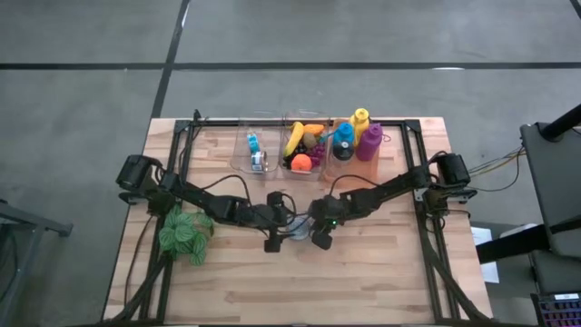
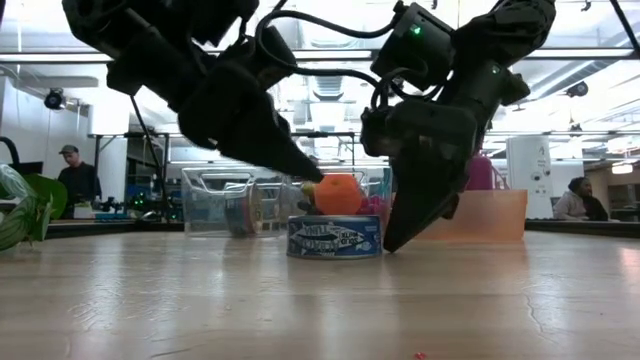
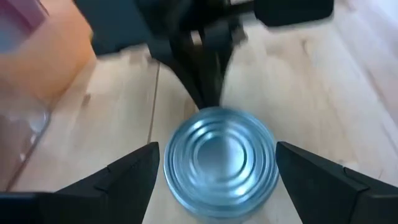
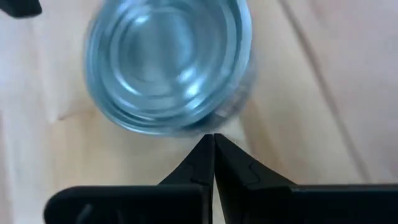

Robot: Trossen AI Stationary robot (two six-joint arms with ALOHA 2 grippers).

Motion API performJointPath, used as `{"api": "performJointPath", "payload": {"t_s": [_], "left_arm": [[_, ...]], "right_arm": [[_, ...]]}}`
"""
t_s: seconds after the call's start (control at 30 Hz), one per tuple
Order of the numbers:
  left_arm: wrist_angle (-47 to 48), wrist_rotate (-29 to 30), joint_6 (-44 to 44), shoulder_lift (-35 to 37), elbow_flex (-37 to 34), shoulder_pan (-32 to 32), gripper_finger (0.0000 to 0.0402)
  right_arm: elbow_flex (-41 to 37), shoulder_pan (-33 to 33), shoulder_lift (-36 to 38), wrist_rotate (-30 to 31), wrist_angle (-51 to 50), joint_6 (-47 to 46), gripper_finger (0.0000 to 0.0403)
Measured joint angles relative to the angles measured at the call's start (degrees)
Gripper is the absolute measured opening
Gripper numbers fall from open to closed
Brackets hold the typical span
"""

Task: Pick & Place Food Item
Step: Put the blue tuna can into the left transparent bin

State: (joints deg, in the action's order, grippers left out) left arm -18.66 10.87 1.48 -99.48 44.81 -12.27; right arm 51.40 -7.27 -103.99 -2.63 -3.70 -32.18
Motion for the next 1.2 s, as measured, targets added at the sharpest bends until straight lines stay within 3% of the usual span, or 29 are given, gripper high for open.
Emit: {"api": "performJointPath", "payload": {"t_s": [0.23, 0.5, 1.2], "left_arm": [[4.5, 0.0, 1.5, 0.0, 0.0, 0.0, 0.0322], [4.4, 0.0, 1.5, 0.0, 0.2, 0.0, 0.0322], [3.0, -6.9, 5.7, -3.7, 0.1, 1.1, 0.0322]], "right_arm": [[-0.2, 0.0, 1.8, 3.2, -4.0, -0.5, 0.0008], [-0.3, 0.0, 1.7, 2.8, 0.5, -0.4, 0.0008], [-2.1, -0.9, 0.6, 0.6, 6.4, -0.8, 0.0008]]}}
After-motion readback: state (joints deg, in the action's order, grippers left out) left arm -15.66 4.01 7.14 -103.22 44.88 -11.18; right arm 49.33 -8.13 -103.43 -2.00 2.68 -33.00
